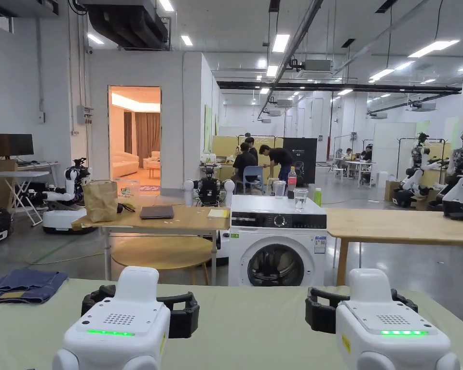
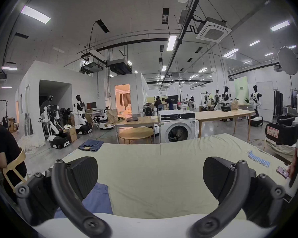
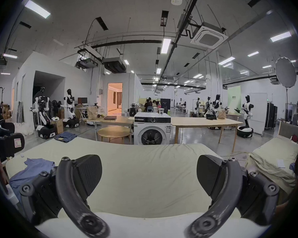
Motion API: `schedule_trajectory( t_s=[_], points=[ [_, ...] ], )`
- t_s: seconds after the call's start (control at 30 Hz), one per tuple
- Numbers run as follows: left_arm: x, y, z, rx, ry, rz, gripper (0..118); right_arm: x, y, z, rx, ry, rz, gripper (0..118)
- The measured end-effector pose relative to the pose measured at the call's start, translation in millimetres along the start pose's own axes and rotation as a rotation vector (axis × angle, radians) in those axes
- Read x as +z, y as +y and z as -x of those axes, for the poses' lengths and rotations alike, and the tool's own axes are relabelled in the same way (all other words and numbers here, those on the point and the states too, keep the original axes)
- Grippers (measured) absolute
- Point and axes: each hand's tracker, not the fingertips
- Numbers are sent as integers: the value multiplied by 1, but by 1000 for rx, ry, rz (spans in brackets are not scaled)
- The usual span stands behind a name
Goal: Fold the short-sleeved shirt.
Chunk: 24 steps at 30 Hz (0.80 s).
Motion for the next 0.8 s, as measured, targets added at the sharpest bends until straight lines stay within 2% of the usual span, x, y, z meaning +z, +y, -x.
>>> schedule_trajectory(
  t_s=[0.13,0.4,0.43,0.47,0.5,0.53,0.57,0.6,0.63,0.7,0.8],
  points=[
    [1,3,-2,-7,12,-15,118,0,0,2,42,-38,-18,112],
    [-3,2,-9,-54,1,5,118,2,-3,3,62,-50,-15,111],
    [-3,1,-10,-53,0,8,118,2,-3,3,63,-47,-15,109],
    [-3,2,-10,-49,-2,12,114,2,-4,3,66,-44,-13,101],
    [-4,2,-10,-45,-10,18,77,3,-4,4,68,-44,-11,52],
    [-2,2,-9,-35,-36,11,23,7,-4,3,60,-31,-19,0],
    [0,2,-9,-30,-52,0,0,10,-3,1,44,-15,-49,0],
    [-1,2,-10,-30,-34,7,0,11,-7,3,63,-77,-43,0],
    [-2,0,-12,-31,-31,14,0,14,-14,6,49,-94,-80,0],
    [-1,2,-11,-24,-64,-8,0,19,-15,2,46,-33,-51,0],
    [-2,2,-19,-52,-64,-7,0,22,-29,7,67,-55,-55,0]
  ],
)
